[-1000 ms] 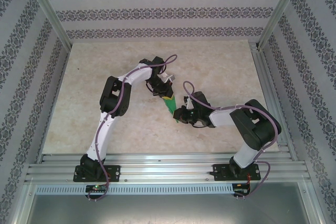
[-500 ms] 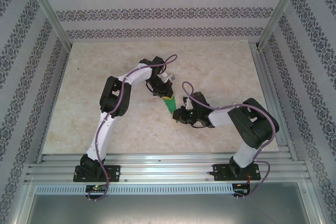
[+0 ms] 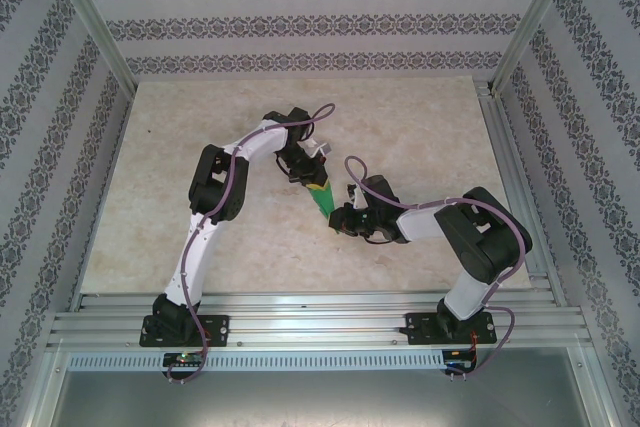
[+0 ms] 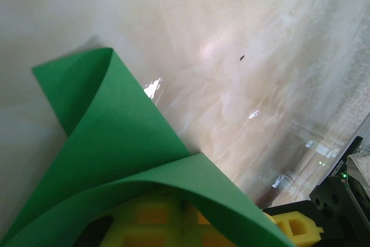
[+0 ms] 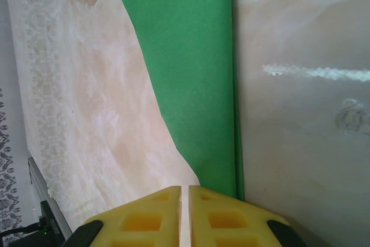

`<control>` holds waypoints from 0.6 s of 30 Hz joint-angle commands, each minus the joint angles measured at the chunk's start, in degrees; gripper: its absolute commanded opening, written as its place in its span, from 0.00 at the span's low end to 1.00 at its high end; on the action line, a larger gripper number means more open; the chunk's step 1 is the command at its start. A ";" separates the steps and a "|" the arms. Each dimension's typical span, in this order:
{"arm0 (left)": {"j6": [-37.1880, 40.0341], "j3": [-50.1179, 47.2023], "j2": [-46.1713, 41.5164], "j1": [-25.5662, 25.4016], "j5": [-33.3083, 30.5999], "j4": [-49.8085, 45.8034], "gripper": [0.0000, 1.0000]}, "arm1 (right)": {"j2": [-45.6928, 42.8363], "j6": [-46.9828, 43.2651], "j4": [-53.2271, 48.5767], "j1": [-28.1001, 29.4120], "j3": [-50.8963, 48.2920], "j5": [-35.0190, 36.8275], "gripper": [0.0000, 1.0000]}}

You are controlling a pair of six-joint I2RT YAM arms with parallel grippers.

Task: Fold a paper plane with a square sheet of paper (fold left side to right side)
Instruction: Fold the wing for the fifth time at the center of the table.

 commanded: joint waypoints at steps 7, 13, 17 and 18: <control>1.19 8.70 -1.28 4.75 -6.62 -2.46 0.12 | 4.56 -0.37 -6.29 0.64 -2.81 0.66 0.12; 1.26 9.75 -4.82 6.55 -6.82 -3.63 0.25 | 5.02 -0.18 -5.99 0.68 -2.35 0.49 0.12; 0.01 2.63 -11.52 6.61 -4.30 0.96 0.13 | 5.30 -0.18 -5.83 0.67 -2.18 0.53 0.12; -1.03 -0.74 -14.03 6.59 -2.65 3.51 0.11 | 5.30 -0.21 -5.90 0.73 -2.12 0.66 0.12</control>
